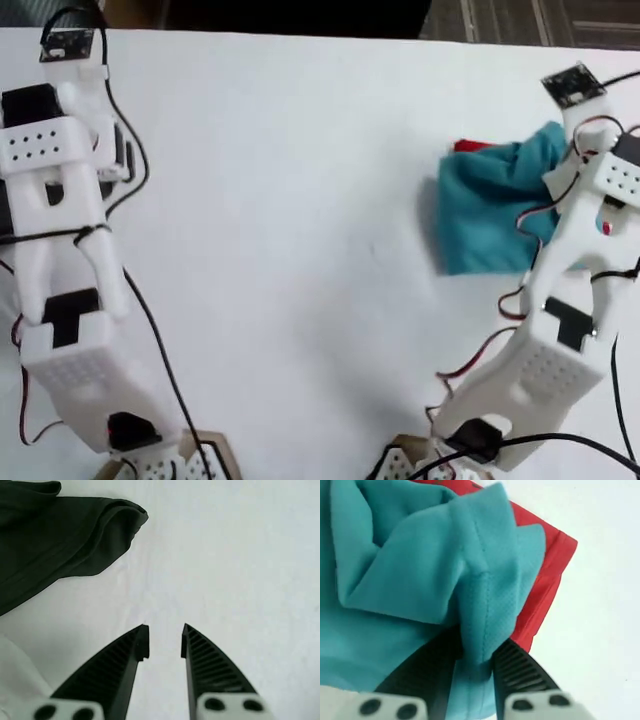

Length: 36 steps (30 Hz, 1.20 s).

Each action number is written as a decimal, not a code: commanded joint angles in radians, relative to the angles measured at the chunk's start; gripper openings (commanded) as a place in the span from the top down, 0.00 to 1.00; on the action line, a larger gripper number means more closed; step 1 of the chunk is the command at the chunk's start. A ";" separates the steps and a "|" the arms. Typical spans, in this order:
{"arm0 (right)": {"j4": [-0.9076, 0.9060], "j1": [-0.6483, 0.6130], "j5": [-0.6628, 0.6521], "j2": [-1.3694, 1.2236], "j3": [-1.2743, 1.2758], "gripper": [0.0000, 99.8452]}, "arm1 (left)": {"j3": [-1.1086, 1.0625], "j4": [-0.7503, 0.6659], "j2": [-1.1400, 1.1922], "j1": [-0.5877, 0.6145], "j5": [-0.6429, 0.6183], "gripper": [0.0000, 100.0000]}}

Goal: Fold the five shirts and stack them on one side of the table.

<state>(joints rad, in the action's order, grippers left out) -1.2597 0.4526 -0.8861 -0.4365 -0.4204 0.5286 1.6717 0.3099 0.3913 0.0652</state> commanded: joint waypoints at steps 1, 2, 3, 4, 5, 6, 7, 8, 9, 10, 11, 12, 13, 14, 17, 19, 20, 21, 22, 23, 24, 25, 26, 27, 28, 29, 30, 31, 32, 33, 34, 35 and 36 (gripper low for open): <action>0.059 0.025 -0.051 -0.018 -0.041 0.98 | 0.002 -0.008 -0.068 0.008 -0.005 0.87; 0.068 0.033 -0.052 -0.021 -0.043 0.98 | 0.002 -0.008 -0.068 0.008 -0.005 0.87; 0.077 0.038 -0.052 -0.025 -0.043 0.98 | 0.002 -0.008 -0.068 0.008 -0.005 0.87; 0.085 0.044 -0.054 -0.030 -0.043 0.98 | 0.002 -0.008 -0.068 0.008 -0.005 0.87; 0.093 0.048 -0.054 -0.035 -0.043 0.98 | 0.002 -0.008 -0.068 0.008 -0.005 0.87; 0.105 0.053 -0.054 -0.036 -0.043 0.98 | 0.002 -0.008 -0.068 0.008 -0.005 0.87; 0.114 0.059 -0.054 -0.036 -0.043 0.98 | 0.002 -0.008 -0.068 0.008 -0.005 0.87; 0.122 0.064 -0.054 -0.036 -0.043 0.98 | 0.002 -0.008 -0.068 0.008 -0.005 0.87; 0.125 0.067 -0.054 -0.031 -0.043 0.98 | 0.002 -0.008 -0.068 0.008 -0.003 0.87; 0.125 0.070 -0.054 -0.033 -0.048 0.98 | 0.002 -0.008 -0.068 0.008 -0.002 0.87; 0.119 0.071 -0.054 -0.036 -0.061 0.98 | 0.002 -0.008 -0.068 0.008 -0.002 0.87; 0.119 0.074 -0.054 -0.038 -0.066 0.98 | 0.002 -0.008 -0.068 0.008 -0.002 0.87; 0.119 0.074 -0.054 -0.039 -0.066 0.98 | 0.002 -0.008 -0.068 0.008 -0.002 0.87; 0.119 0.074 -0.052 -0.042 -0.069 0.98 | 0.002 -0.008 -0.068 0.008 -0.002 0.87; 0.122 0.071 -0.049 -0.073 -0.074 0.98 | 0.002 -0.008 -0.068 0.008 -0.002 0.87; 0.124 0.070 -0.048 -0.096 -0.074 0.97 | 0.002 -0.006 -0.068 0.008 -0.002 0.87; 0.125 0.068 -0.048 -0.104 -0.075 0.97 | 0.002 -0.006 -0.068 0.008 -0.002 0.87; 0.125 0.068 -0.046 -0.110 -0.075 0.97 | 0.002 -0.006 -0.068 0.008 -0.002 0.87; 0.125 0.068 -0.044 -0.113 -0.075 0.97 | 0.002 -0.006 -0.068 0.009 0.000 0.87; 0.125 0.070 -0.031 -0.111 -0.075 0.96 | 0.002 -0.006 -0.068 0.009 0.002 0.87; 0.125 0.073 -0.008 -0.108 -0.075 0.93 | 0.002 -0.006 -0.068 0.009 0.002 0.87; 0.124 0.074 0.017 -0.102 -0.083 0.89 | 0.002 -0.006 -0.068 0.009 0.002 0.87; 0.119 0.077 0.040 -0.093 -0.098 0.84 | 0.002 -0.006 -0.068 0.009 0.002 0.87; 0.117 0.085 0.066 -0.084 -0.110 0.79 | 0.002 -0.006 -0.068 0.009 0.002 0.87; 0.117 0.090 0.089 -0.074 -0.124 0.75 | 0.002 -0.006 -0.068 0.009 0.002 0.87; 0.117 0.093 0.112 -0.062 -0.143 0.71 | 0.001 -0.008 -0.068 0.009 0.002 0.87; 0.117 0.093 0.140 -0.050 -0.160 0.69 | 0.001 -0.008 -0.068 0.009 0.002 0.87; 0.117 0.094 0.172 -0.038 -0.175 0.68 | 0.001 -0.008 -0.068 0.009 0.002 0.87; 0.117 0.096 0.207 -0.025 -0.187 0.68 | 0.001 -0.008 -0.068 0.009 0.002 0.87; 0.117 0.096 0.239 -0.012 -0.201 0.68 | 0.001 -0.008 -0.068 0.014 0.002 0.87; 0.116 0.096 0.270 0.004 -0.204 0.68 | 0.001 -0.011 -0.068 0.020 -0.002 0.87; 0.102 0.091 0.296 0.021 -0.206 0.68 | 0.001 -0.014 -0.068 0.026 -0.002 0.87; 0.073 0.085 0.313 0.036 -0.207 0.69 | 0.001 -0.014 -0.068 0.034 -0.002 0.87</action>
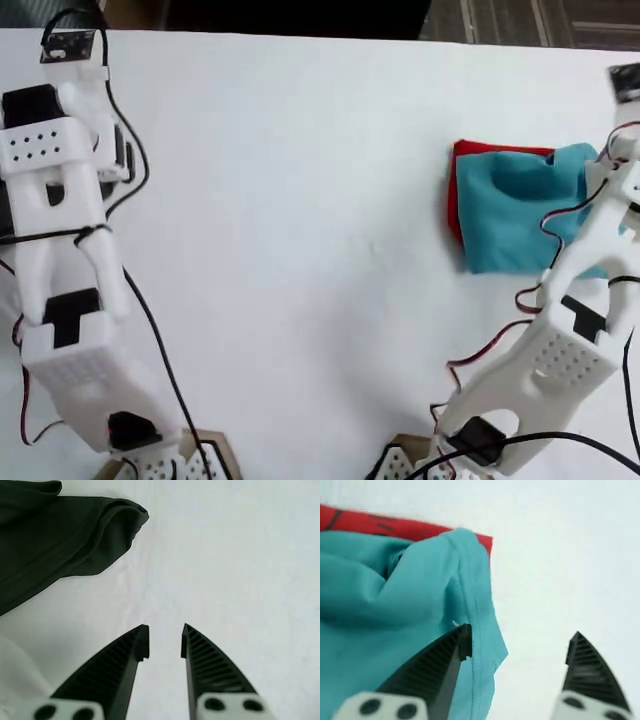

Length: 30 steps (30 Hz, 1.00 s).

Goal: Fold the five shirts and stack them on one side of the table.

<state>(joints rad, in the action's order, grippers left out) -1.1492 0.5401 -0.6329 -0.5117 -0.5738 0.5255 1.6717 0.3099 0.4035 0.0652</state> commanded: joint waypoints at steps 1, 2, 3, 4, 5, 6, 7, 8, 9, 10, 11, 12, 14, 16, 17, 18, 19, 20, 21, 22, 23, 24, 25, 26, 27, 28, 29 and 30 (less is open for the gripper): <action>-0.073 -0.025 0.068 0.124 -0.054 0.69 | 0.004 -0.014 -0.068 0.028 0.000 0.87; -0.113 -0.048 0.064 0.131 -0.052 0.72 | 0.004 -0.014 -0.068 0.034 0.002 0.87; -0.147 -0.071 0.064 0.136 -0.051 0.77 | 0.004 -0.014 -0.068 0.038 0.002 0.87; -0.166 -0.094 0.064 0.136 -0.051 0.83 | 0.004 -0.014 -0.068 0.043 0.002 0.87; -0.170 -0.114 0.064 0.131 -0.051 0.91 | 0.005 -0.014 -0.068 0.044 0.002 0.87; -0.170 -0.130 0.066 0.120 -0.051 0.98 | 0.007 -0.014 -0.068 0.046 0.002 0.87; -0.168 -0.143 0.066 0.104 -0.051 0.98 | 0.008 -0.011 -0.068 0.049 0.002 0.87; -0.168 -0.157 0.066 0.084 -0.052 0.95 | 0.010 -0.008 -0.068 0.054 0.002 0.87; -0.157 -0.166 0.066 0.056 -0.055 0.92 | 0.008 -0.008 -0.068 0.055 0.002 0.87; -0.137 -0.170 0.066 0.027 -0.055 0.91 | 0.005 -0.006 -0.068 0.064 0.002 0.87; -0.116 -0.168 0.068 -0.004 -0.058 0.91 | 0.004 -0.006 -0.068 0.072 0.002 0.87; -0.082 -0.163 0.068 -0.035 -0.058 0.91 | 0.004 -0.006 -0.068 0.081 0.002 0.87; -0.007 -0.142 0.068 -0.090 -0.060 0.91 | 0.004 -0.006 -0.068 0.103 0.003 0.87; 0.077 -0.124 0.069 -0.134 -0.060 0.91 | 0.002 -0.003 -0.068 0.121 0.005 0.87; 0.113 -0.117 0.069 -0.151 -0.060 0.91 | 0.002 0.000 -0.063 0.130 0.012 0.87; 0.147 -0.114 0.071 -0.166 -0.060 0.91 | 0.002 0.000 -0.060 0.138 0.032 0.87; 0.173 -0.114 0.071 -0.180 -0.060 0.91 | -0.007 -0.002 -0.060 0.144 0.054 0.87; 0.186 -0.117 0.069 -0.194 -0.060 0.91 | -0.021 -0.006 -0.063 0.147 0.066 0.87; 0.191 -0.124 0.069 -0.203 -0.060 0.91 | -0.031 -0.006 -0.066 0.152 0.075 0.87; 0.193 -0.136 0.071 -0.206 -0.060 0.91 | -0.035 0.000 -0.068 0.153 0.080 0.87; 0.189 -0.143 0.072 -0.206 -0.060 0.91 | -0.036 0.002 -0.068 0.157 0.080 0.87; 0.174 -0.151 0.074 -0.199 -0.060 0.91 | -0.036 0.005 -0.069 0.160 0.080 0.87; 0.159 -0.159 0.074 -0.185 -0.060 0.91 | -0.030 0.015 -0.069 0.167 0.080 0.87; 0.145 -0.165 0.075 -0.166 -0.060 0.91 | -0.024 0.028 -0.069 0.170 0.080 0.87; 0.130 -0.171 0.075 -0.147 -0.060 0.91 | -0.008 0.048 -0.069 0.172 0.080 0.87; 0.114 -0.176 0.077 -0.122 -0.060 0.91 | 0.012 0.072 -0.069 0.172 0.080 0.87; 0.099 -0.180 0.078 -0.096 -0.060 0.91 | 0.035 0.094 -0.069 0.172 0.080 0.87; 0.082 -0.182 0.094 -0.067 -0.060 0.91 | 0.056 0.110 -0.075 0.173 0.080 0.87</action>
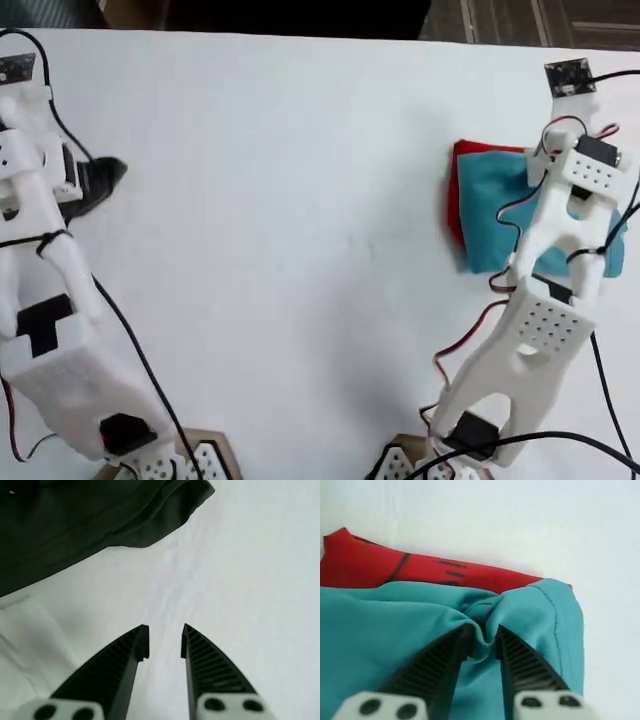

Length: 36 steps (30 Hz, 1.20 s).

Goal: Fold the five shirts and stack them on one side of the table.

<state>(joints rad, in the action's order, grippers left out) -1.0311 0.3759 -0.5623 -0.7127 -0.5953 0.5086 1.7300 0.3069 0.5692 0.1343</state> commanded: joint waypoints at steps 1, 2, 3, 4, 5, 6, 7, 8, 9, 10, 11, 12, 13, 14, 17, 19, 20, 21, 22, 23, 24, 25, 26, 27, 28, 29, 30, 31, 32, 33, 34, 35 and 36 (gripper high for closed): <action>-0.048 -0.018 0.052 0.165 -0.038 0.91 | 0.084 0.055 -0.087 0.009 0.009 0.87; -0.065 -0.019 0.083 0.200 -0.038 0.91 | 0.087 0.055 -0.112 0.014 0.009 0.87; -0.085 -0.021 0.114 0.236 -0.038 0.91 | 0.087 0.055 -0.144 0.025 0.009 0.87; -0.113 -0.030 0.132 0.274 -0.037 0.91 | 0.085 0.055 -0.184 0.032 0.012 0.87; -0.150 -0.039 0.146 0.312 -0.035 0.91 | 0.084 0.055 -0.226 0.041 0.032 0.87; -0.194 -0.058 0.143 0.349 -0.034 0.91 | 0.076 0.055 -0.269 0.057 0.075 0.86; -0.248 -0.084 0.141 0.384 -0.034 0.91 | 0.064 0.055 -0.311 0.068 0.126 0.86; -0.305 -0.111 0.133 0.418 -0.032 0.91 | 0.042 0.055 -0.353 0.087 0.170 0.86; -0.366 -0.142 0.115 0.449 -0.032 0.91 | 0.012 0.054 -0.388 0.115 0.210 0.86; -0.424 -0.176 0.094 0.479 -0.031 0.91 | -0.022 0.049 -0.419 0.149 0.244 0.86; -0.484 -0.211 0.072 0.507 -0.031 0.91 | -0.067 0.038 -0.442 0.189 0.276 0.86; -0.545 -0.245 0.058 0.532 -0.031 0.91 | -0.116 0.018 -0.451 0.235 0.311 0.86; -0.605 -0.285 0.048 0.556 -0.029 0.91 | -0.171 -0.011 -0.453 0.287 0.347 0.86; -0.657 -0.321 0.043 0.576 -0.028 0.91 | -0.228 -0.051 -0.445 0.344 0.382 0.86; -0.687 -0.403 0.046 0.650 0.074 0.90 | -0.401 -0.212 -0.396 0.500 0.465 0.85; -0.682 -0.453 0.046 0.697 0.198 0.86 | -0.452 -0.292 -0.348 0.565 0.494 0.79; -0.679 -0.486 0.048 0.719 0.265 0.82 | -0.452 -0.318 -0.322 0.585 0.496 0.75; -0.676 -0.519 0.049 0.733 0.331 0.78 | -0.449 -0.342 -0.298 0.598 0.496 0.72; -0.676 -0.555 0.048 0.748 0.388 0.75 | -0.437 -0.361 -0.275 0.605 0.491 0.70; -0.674 -0.588 0.044 0.763 0.445 0.72 | -0.414 -0.368 -0.250 0.606 0.471 0.70; -0.668 -0.621 0.044 0.776 0.500 0.70 | -0.384 -0.373 -0.230 0.606 0.437 0.70; -0.654 -0.647 0.044 0.789 0.551 0.69 | -0.351 -0.374 -0.210 0.606 0.400 0.70; -0.638 -0.670 0.044 0.805 0.601 0.69 | -0.317 -0.374 -0.190 0.605 0.365 0.70; -0.613 -0.688 0.046 0.822 0.647 0.70 | -0.278 -0.373 -0.169 0.603 0.334 0.70; -0.581 -0.702 0.046 0.840 0.701 0.70 | -0.243 -0.376 -0.146 0.603 0.307 0.70; -0.542 -0.713 0.046 0.857 0.756 0.71 | -0.206 -0.377 -0.120 0.603 0.279 0.70; -0.504 -0.720 0.046 0.875 0.813 0.71 | -0.170 -0.377 -0.091 0.603 0.247 0.70; -0.467 -0.727 0.046 0.894 0.872 0.71 | -0.133 -0.377 -0.060 0.605 0.215 0.70; -0.421 -0.731 0.046 0.911 0.933 0.71 | -0.096 -0.377 -0.028 0.608 0.181 0.70; -0.375 -0.733 0.046 0.926 0.994 0.71 | -0.054 -0.377 0.002 0.609 0.143 0.70; -0.323 -0.733 0.046 0.938 1.059 0.71 | -0.012 -0.377 0.032 0.609 0.112 0.70; -0.263 -0.733 0.046 0.946 1.122 0.71 | 0.035 -0.377 0.063 0.606 0.089 0.70; -0.202 -0.733 0.046 0.951 1.185 0.71 | 0.081 -0.377 0.095 0.601 0.071 0.70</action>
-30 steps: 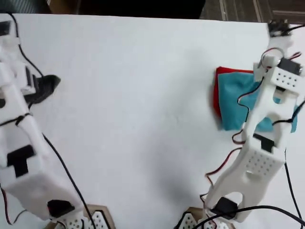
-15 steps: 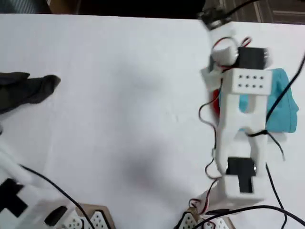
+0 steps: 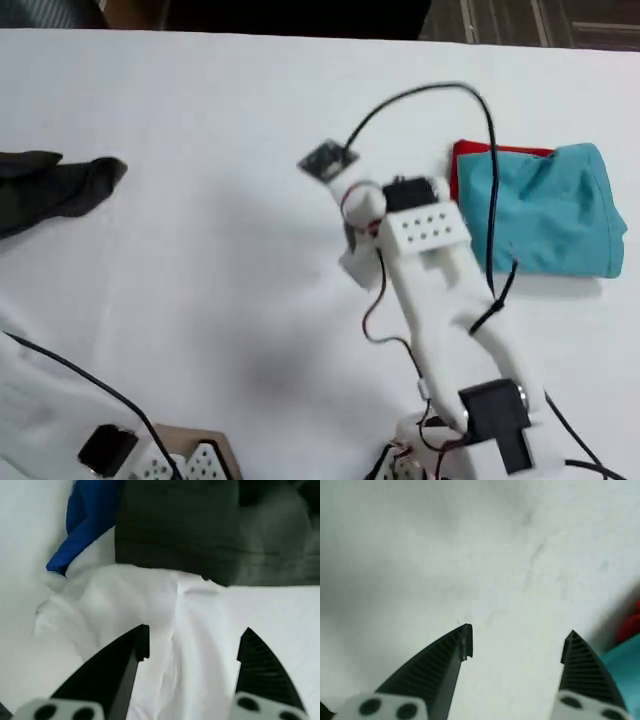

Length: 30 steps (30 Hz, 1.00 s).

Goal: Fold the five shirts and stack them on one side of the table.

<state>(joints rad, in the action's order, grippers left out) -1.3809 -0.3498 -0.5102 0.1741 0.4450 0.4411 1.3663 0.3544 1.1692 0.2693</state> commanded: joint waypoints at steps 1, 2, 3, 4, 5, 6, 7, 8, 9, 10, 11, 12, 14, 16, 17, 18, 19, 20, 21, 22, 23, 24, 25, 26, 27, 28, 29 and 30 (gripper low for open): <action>0.214 -0.007 -0.006 0.068 0.207 0.71 | 0.194 -0.014 0.078 -0.011 -0.077 0.70; 0.278 -0.008 -0.006 0.070 0.265 0.71 | 0.243 -0.014 0.112 -0.025 -0.080 0.70; 0.349 -0.008 -0.002 0.070 0.325 0.71 | 0.286 -0.012 0.146 -0.038 -0.080 0.70; 0.423 -0.008 0.000 0.068 0.381 0.71 | 0.331 -0.009 0.178 -0.049 -0.081 0.70; 0.493 -0.008 0.002 0.068 0.437 0.71 | 0.372 -0.006 0.212 -0.061 -0.083 0.70; 0.559 -0.008 0.002 0.068 0.488 0.71 | 0.409 -0.005 0.244 -0.071 -0.083 0.70; 0.621 -0.008 0.002 0.068 0.528 0.71 | 0.437 -0.005 0.276 -0.078 -0.083 0.70; 0.667 -0.008 0.002 0.068 0.562 0.71 | 0.455 -0.005 0.308 -0.086 -0.083 0.70; 0.693 -0.008 0.002 0.077 0.582 0.71 | 0.463 -0.003 0.339 -0.094 -0.083 0.70; 0.699 -0.008 0.002 0.079 0.586 0.71 | 0.467 0.003 0.370 -0.100 -0.080 0.70; 0.704 -0.008 0.002 0.076 0.585 0.71 | 0.469 0.011 0.397 -0.104 -0.078 0.70; 0.707 -0.008 0.002 0.077 0.585 0.71 | 0.469 0.017 0.420 -0.109 -0.078 0.70; 0.707 -0.008 0.002 0.076 0.585 0.71 | 0.469 0.025 0.463 -0.110 -0.081 0.70; 0.708 -0.008 0.002 0.074 0.583 0.71 | 0.469 0.028 0.497 -0.110 -0.078 0.72; 0.708 -0.008 0.002 0.073 0.583 0.71 | 0.469 0.038 0.506 -0.110 -0.078 0.75; 0.710 -0.008 0.002 0.073 0.583 0.71 | 0.469 0.055 0.512 -0.110 -0.078 0.80; 0.717 -0.008 0.002 0.070 0.583 0.71 | 0.470 0.075 0.512 -0.112 -0.078 0.87; 0.722 -0.008 0.002 0.070 0.583 0.71 | 0.470 0.095 0.506 -0.114 -0.078 0.96; 0.722 -0.008 0.002 0.070 0.582 0.71 | 0.476 0.121 0.494 -0.121 -0.080 0.99; 0.722 -0.008 0.002 0.070 0.582 0.71 | 0.484 0.161 0.482 -0.130 -0.081 0.96; 0.722 -0.008 0.002 0.070 0.582 0.71 | 0.498 0.201 0.468 -0.150 -0.081 0.95; 0.722 -0.008 0.002 0.070 0.582 0.71 | 0.522 0.241 0.450 -0.175 -0.081 0.97; 0.722 -0.008 0.002 0.070 0.582 0.71 | 0.553 0.288 0.431 -0.204 -0.081 0.98; 0.722 -0.008 0.002 0.070 0.582 0.71 | 0.587 0.342 0.410 -0.238 -0.081 0.97; 0.722 -0.008 0.002 0.070 0.582 0.71 | 0.628 0.396 0.387 -0.278 -0.078 0.97; 0.722 -0.008 0.002 0.070 0.582 0.71 | 0.656 0.428 0.359 -0.318 -0.078 0.98; 0.722 -0.008 0.002 0.070 0.582 0.71 | 0.664 0.425 0.327 -0.350 -0.078 0.98; 0.722 -0.008 0.002 0.070 0.582 0.71 | 0.665 0.423 0.285 -0.373 -0.078 0.98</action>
<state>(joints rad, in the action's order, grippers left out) -0.7058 -0.3590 -0.5117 0.2309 1.0296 1.0349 1.7438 0.8040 0.8853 0.1941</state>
